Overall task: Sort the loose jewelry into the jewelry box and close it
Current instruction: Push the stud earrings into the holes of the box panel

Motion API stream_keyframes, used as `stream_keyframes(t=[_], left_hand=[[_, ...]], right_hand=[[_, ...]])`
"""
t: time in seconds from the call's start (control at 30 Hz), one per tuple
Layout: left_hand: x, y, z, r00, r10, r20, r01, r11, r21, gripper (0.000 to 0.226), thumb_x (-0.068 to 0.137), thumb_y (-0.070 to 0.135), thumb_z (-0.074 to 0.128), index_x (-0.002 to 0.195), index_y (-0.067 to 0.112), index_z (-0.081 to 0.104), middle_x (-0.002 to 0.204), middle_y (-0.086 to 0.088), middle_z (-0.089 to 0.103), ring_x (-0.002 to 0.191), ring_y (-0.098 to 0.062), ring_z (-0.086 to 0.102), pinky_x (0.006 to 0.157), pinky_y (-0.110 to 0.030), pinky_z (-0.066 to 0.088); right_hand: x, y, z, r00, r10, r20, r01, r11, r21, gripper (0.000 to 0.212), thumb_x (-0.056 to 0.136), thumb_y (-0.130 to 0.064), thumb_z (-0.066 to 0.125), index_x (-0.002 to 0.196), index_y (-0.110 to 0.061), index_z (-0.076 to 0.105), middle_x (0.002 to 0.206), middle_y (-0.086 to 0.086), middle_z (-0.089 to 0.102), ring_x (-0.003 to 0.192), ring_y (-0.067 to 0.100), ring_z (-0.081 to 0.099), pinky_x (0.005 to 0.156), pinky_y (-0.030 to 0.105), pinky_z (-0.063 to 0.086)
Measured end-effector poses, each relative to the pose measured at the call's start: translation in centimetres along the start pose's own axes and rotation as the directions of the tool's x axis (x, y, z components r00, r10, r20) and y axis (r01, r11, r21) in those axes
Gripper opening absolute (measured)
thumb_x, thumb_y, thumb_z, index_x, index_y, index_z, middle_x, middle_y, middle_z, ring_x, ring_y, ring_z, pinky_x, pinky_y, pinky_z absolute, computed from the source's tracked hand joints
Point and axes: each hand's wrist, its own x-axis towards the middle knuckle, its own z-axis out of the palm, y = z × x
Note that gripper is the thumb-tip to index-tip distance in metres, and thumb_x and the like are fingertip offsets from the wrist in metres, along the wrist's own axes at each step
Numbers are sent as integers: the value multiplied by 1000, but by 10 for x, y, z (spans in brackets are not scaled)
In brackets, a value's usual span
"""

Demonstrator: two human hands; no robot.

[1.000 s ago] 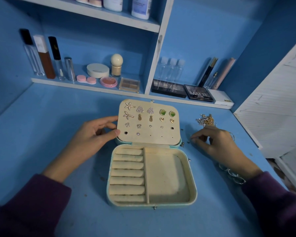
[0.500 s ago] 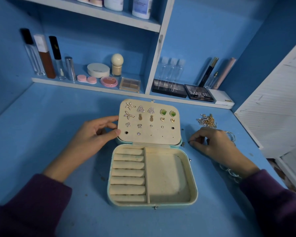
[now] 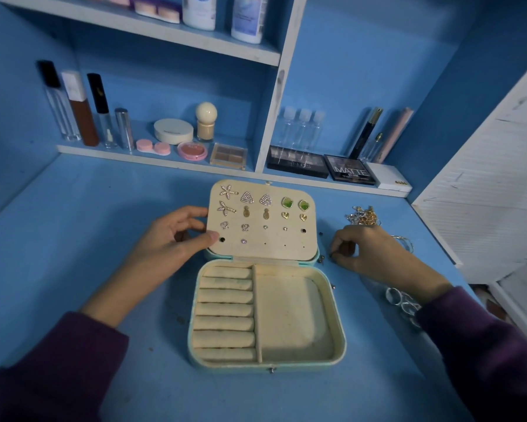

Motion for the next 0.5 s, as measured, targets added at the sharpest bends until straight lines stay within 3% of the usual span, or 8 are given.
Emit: stream_keyframes(t=[0.17,0.33,0.5], left_hand=[[1,6,7,999,-22,-27,21,999,-30,17,84,13,68,96,23,62,75,14,72,54,-2,48,57,-23,35],[2,7,8,997,-60,-46,57,997,-48,15,86,10,66,98,18,63,73,8,70,46,5,46,47,-9,36],[1,8,7,996,-84,-40,83,996,-32,14,87,12,65,98,20,63,81,5,69,45,5,46,46,-10,36]], right_hand=[[0,0,-3,1000,2,25,-3,998,55,16,80,-7,68,75,-23,69,69,-23,58,65,-5,56,67,12,44],[1,2,-2,999,10,36,-13,996,90,26,77,-4,70,71,-29,63,69,-20,60,69,-3,58,64,9,42],[1,4,-2,999,27,21,-30,993,113,17,78,-6,71,73,-22,71,71,-18,62,70,-4,58,61,6,40]])
